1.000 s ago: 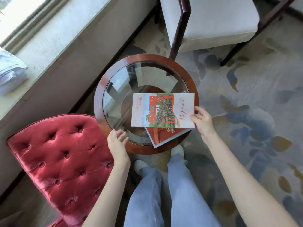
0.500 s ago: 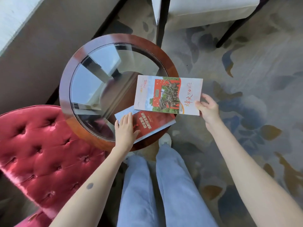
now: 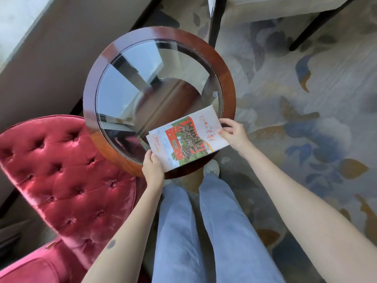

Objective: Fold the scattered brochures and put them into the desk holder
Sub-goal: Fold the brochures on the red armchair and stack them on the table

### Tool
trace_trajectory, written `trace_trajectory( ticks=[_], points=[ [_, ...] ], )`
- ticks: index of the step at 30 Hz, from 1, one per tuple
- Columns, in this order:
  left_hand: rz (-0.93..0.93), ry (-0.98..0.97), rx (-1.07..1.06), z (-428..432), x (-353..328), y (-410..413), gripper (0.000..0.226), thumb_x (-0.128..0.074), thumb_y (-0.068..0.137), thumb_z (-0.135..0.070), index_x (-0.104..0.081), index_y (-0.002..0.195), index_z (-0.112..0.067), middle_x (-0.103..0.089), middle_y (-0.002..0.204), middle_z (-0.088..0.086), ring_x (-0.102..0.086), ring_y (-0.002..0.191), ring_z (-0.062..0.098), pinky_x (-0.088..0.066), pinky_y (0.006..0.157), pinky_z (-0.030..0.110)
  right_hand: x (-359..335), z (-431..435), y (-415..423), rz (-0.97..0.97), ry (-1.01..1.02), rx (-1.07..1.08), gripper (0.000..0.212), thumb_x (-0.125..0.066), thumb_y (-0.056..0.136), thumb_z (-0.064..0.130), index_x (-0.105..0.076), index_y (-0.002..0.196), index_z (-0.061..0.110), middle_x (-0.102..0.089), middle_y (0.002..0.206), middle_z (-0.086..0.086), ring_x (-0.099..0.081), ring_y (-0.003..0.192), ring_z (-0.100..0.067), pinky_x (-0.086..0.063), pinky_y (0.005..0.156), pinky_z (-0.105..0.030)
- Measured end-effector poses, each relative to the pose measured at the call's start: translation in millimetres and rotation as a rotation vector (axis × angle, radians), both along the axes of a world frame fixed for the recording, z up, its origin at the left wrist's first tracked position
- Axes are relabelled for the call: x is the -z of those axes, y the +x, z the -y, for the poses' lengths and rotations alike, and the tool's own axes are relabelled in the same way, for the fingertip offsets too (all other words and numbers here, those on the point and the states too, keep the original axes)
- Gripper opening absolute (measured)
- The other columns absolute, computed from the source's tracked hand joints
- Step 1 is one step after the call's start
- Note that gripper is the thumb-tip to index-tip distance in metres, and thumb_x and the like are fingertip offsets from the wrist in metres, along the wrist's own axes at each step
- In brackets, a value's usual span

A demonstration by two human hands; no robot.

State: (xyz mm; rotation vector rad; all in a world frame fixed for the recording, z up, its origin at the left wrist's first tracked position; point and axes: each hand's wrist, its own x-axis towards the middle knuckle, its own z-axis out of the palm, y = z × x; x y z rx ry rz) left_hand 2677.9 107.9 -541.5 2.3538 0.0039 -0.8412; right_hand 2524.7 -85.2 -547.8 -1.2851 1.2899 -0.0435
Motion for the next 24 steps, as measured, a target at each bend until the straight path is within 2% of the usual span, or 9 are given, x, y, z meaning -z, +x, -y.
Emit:
trace_trajectory(
  ticks=[1, 3, 6, 10, 13, 16, 19, 22, 24],
  points=[
    [-0.009, -0.010, -0.013, 1, 1, -2, 0.027, -0.031, 0.095, -0.013, -0.055, 0.087, -0.022, -0.057, 0.084, -0.012, -0.051, 0.085, 0.017, -0.038, 0.075, 0.034, 2, -1, 1, -0.015, -0.020, -0.010, 0.038, -0.058, 0.088, 0.004, -0.055, 0.125, 0.011, -0.065, 0.116, -0.014, -0.064, 0.104, -0.028, -0.053, 0.075, -0.031],
    [-0.031, -0.022, -0.058, 4, 3, -4, 0.023, -0.032, 0.094, -0.013, -0.052, 0.086, -0.022, -0.054, 0.077, -0.016, -0.053, 0.082, 0.018, -0.043, 0.076, 0.036, 4, -2, 2, -0.062, -0.058, -0.021, 0.037, -0.059, 0.089, 0.007, -0.055, 0.126, 0.013, -0.065, 0.117, -0.012, -0.063, 0.105, -0.027, -0.055, 0.079, -0.036],
    [-0.030, -0.023, -0.058, 7, 4, -6, 0.020, -0.036, 0.093, -0.010, -0.053, 0.091, -0.021, -0.058, 0.090, -0.009, -0.057, 0.088, 0.019, -0.047, 0.083, 0.040, 5, -7, 3, -0.189, -0.177, -0.083, 0.037, -0.057, 0.091, 0.016, -0.054, 0.128, 0.019, -0.066, 0.118, -0.007, -0.064, 0.103, -0.024, -0.055, 0.078, -0.039],
    [-0.038, -0.027, -0.055, 7, 6, -5, 0.021, -0.038, 0.092, -0.009, -0.057, 0.099, -0.017, -0.061, 0.102, 0.002, -0.059, 0.098, 0.024, -0.049, 0.089, 0.046, 5, -17, 8, -0.355, -0.405, -0.201, 0.032, -0.053, 0.093, 0.023, -0.055, 0.125, 0.020, -0.064, 0.118, -0.004, -0.060, 0.104, -0.025, -0.045, 0.071, -0.031],
    [-0.027, -0.001, -0.047, 9, 7, -3, 0.025, -0.038, 0.092, -0.008, -0.059, 0.106, -0.011, -0.062, 0.112, 0.008, -0.057, 0.102, 0.025, -0.047, 0.092, 0.046, 7, -19, 11, -0.500, -0.530, -0.314, 0.031, -0.056, 0.092, 0.020, -0.056, 0.122, 0.012, -0.053, 0.121, -0.007, -0.048, 0.112, -0.025, -0.045, 0.086, -0.038],
    [-0.051, 0.007, -0.076, 13, 7, -3, 0.028, -0.036, 0.093, -0.008, -0.058, 0.110, -0.011, -0.061, 0.117, 0.008, -0.057, 0.106, 0.024, -0.046, 0.094, 0.047, 7, -18, 16, -0.528, -0.468, -0.308, 0.033, -0.054, 0.093, 0.018, -0.054, 0.124, 0.010, -0.053, 0.123, -0.010, -0.049, 0.113, -0.026, -0.047, 0.090, -0.041],
    [-0.089, 0.014, -0.147, 16, 7, -6, 0.034, -0.033, 0.093, -0.008, -0.058, 0.116, -0.010, -0.061, 0.119, 0.006, -0.058, 0.107, 0.025, -0.046, 0.097, 0.047, 5, -18, 20, -0.532, -0.414, -0.274, 0.031, -0.052, 0.094, 0.017, -0.054, 0.125, 0.011, -0.058, 0.122, -0.011, -0.057, 0.107, -0.028, -0.051, 0.083, -0.040],
    [-0.103, -0.020, -0.207, 19, 7, -6, 0.031, -0.033, 0.093, -0.010, -0.059, 0.111, -0.010, -0.063, 0.115, 0.005, -0.060, 0.105, 0.026, -0.048, 0.096, 0.048, 4, -17, 21, -0.531, -0.373, -0.204, 0.030, -0.055, 0.093, 0.017, -0.056, 0.122, 0.011, -0.062, 0.120, -0.011, -0.060, 0.105, -0.028, -0.054, 0.080, -0.039],
    [-0.089, -0.036, -0.203, 22, 6, -2, 0.030, -0.034, 0.093, -0.010, -0.060, 0.108, -0.010, -0.064, 0.113, 0.004, -0.061, 0.102, 0.024, -0.049, 0.094, 0.043, 4, -17, 20, -0.522, -0.339, -0.154, 0.028, -0.056, 0.091, 0.017, -0.059, 0.119, 0.012, -0.066, 0.116, -0.009, -0.062, 0.103, -0.027, -0.051, 0.076, -0.034]
  ],
)
